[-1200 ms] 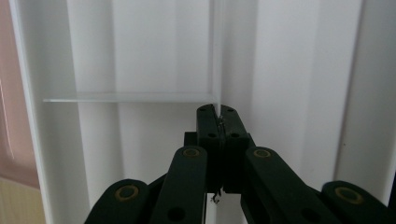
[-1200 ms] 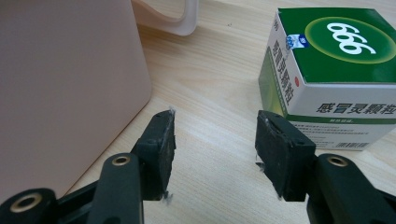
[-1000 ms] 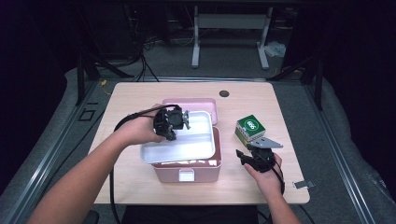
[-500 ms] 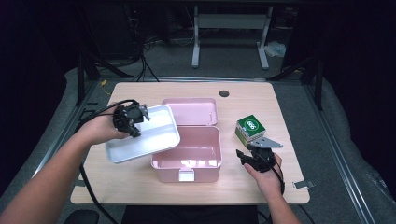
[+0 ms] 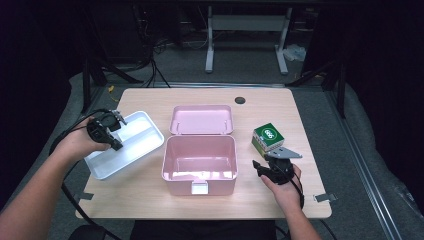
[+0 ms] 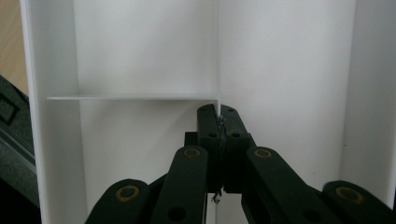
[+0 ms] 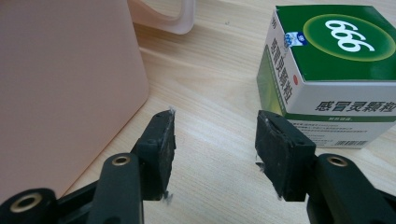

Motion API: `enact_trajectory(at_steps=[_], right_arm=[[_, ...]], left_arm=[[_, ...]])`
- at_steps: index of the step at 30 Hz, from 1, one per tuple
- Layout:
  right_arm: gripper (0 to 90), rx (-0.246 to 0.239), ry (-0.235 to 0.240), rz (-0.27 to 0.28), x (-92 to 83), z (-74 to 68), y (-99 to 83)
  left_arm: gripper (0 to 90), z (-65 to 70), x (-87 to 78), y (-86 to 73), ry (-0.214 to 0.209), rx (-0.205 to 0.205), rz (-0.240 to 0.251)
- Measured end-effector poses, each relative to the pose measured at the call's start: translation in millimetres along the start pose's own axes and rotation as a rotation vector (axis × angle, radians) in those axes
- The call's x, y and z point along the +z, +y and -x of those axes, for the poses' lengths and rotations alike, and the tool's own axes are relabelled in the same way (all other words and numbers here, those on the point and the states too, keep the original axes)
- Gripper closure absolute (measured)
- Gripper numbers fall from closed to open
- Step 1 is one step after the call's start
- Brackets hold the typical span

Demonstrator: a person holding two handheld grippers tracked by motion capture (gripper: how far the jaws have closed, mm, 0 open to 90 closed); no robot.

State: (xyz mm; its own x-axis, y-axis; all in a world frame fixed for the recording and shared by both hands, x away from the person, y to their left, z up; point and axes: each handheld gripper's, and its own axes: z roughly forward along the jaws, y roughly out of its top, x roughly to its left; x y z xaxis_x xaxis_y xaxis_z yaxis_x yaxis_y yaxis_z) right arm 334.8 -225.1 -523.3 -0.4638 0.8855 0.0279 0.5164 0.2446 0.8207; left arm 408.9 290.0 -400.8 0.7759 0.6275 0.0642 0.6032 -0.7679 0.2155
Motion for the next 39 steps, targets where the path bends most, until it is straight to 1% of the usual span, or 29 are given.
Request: enact_trajectory(at_steps=[1,3,4,5,6,10,11,12,13,14,15,16,20,22,25,26,27,28,29,30,33,35,37,38,39], right_arm=[[47.2,0.0,-0.001,0.0,0.0,0.3,-0.1],[47.1,0.0,-0.001,0.002,0.1,0.5,-0.2],[47.1,0.0,-0.001,0.002,0.1,0.5,-0.2],[47.2,0.001,0.0,0.003,0.1,0.4,-0.1],[47.2,0.001,0.0,0.003,0.1,0.4,-0.1],[47.1,0.0,-0.003,0.003,-0.8,0.6,0.1],[47.1,0.002,-0.004,0.004,-0.9,0.7,0.1],[47.1,0.003,-0.004,0.004,-0.8,0.8,0.0],[47.1,0.003,-0.004,0.004,-0.8,0.8,0.0],[47.1,0.0,-0.004,0.003,-0.7,0.9,-0.1],[47.1,0.001,-0.002,0.002,-0.4,0.6,-0.2],[47.2,-0.001,-0.001,0.004,-0.2,0.5,-0.2],[47.1,0.0,-0.004,0.002,-0.6,0.8,0.0],[47.1,-0.001,-0.004,0.002,-0.7,0.9,0.0],[47.1,-0.002,-0.004,0.001,-0.6,0.6,-0.1],[47.1,-0.002,-0.004,0.001,-0.6,0.6,-0.1],[47.1,-0.004,-0.004,0.002,-1.0,0.4,0.1],[47.1,-0.004,-0.004,0.002,-1.0,0.4,0.1],[47.1,-0.002,-0.006,0.004,-1.1,0.7,0.0],[47.1,0.0,-0.006,0.004,-1.0,0.8,0.0],[47.2,0.002,-0.005,0.003,-0.3,0.9,-0.3],[47.1,-0.003,-0.003,0.0,-0.3,0.0,0.0],[47.1,-0.003,-0.004,0.0,-0.3,-0.3,0.1],[47.1,-0.002,-0.007,0.002,0.0,-0.5,0.0],[47.1,-0.003,-0.008,-0.001,0.2,-0.3,-0.4]], left_arm=[[89.1,-2.2,6.6,-5.7,-0.01,-0.025,0.002],[89.1,-3.1,14.9,-10.3,-0.024,-0.036,-0.002],[89.1,-3.1,14.9,-10.3,-0.024,-0.036,-0.002],[89.0,-3.5,24.5,-13.9,-0.039,-0.043,-0.008],[89.0,-3.5,24.5,-13.9,-0.039,-0.043,-0.008],[89.1,-2.6,46.2,-21.2,-0.067,-0.067,-0.007],[89.0,-2.1,57.7,-24.8,-0.078,-0.078,-0.01],[89.0,-2.0,63.2,-26.5,-0.08,-0.083,-0.016],[89.0,-2.0,63.2,-26.5,-0.08,-0.083,-0.016],[89.0,-2.3,68.2,-28.2,-0.083,-0.095,-0.023],[89.0,-2.8,76.2,-31.2,-0.075,-0.102,-0.028],[89.0,-2.9,79.5,-32.8,-0.079,-0.112,-0.033],[89.0,-2.2,92.9,-38.3,-0.086,-0.126,-0.035],[89.0,-2.2,95.8,-39.8,-0.088,-0.129,-0.035],[88.9,-2.3,106.4,-46.0,-0.109,-0.143,-0.031],[88.9,-2.3,106.4,-46.0,-0.109,-0.143,-0.031],[88.9,-2.4,110.5,-50.0,-0.104,-0.151,-0.018],[88.9,-2.4,110.5,-50.0,-0.104,-0.151,-0.018],[88.8,-2.1,114.0,-53.4,-0.102,-0.157,-0.016],[88.7,-1.4,115.2,-54.7,-0.102,-0.168,-0.009],[88.4,-1.1,114.8,-56.3,-0.093,-0.165,0.001],[88.0,0.7,115.0,-57.4,-0.083,-0.171,0.011],[87.4,0.7,115.9,-58.0,-0.083,-0.179,0.012],[85.1,0.6,115.9,-59.0,-0.088,-0.179,0.015],[83.8,1.3,115.9,-60.8,-0.083,-0.205,0.03]])
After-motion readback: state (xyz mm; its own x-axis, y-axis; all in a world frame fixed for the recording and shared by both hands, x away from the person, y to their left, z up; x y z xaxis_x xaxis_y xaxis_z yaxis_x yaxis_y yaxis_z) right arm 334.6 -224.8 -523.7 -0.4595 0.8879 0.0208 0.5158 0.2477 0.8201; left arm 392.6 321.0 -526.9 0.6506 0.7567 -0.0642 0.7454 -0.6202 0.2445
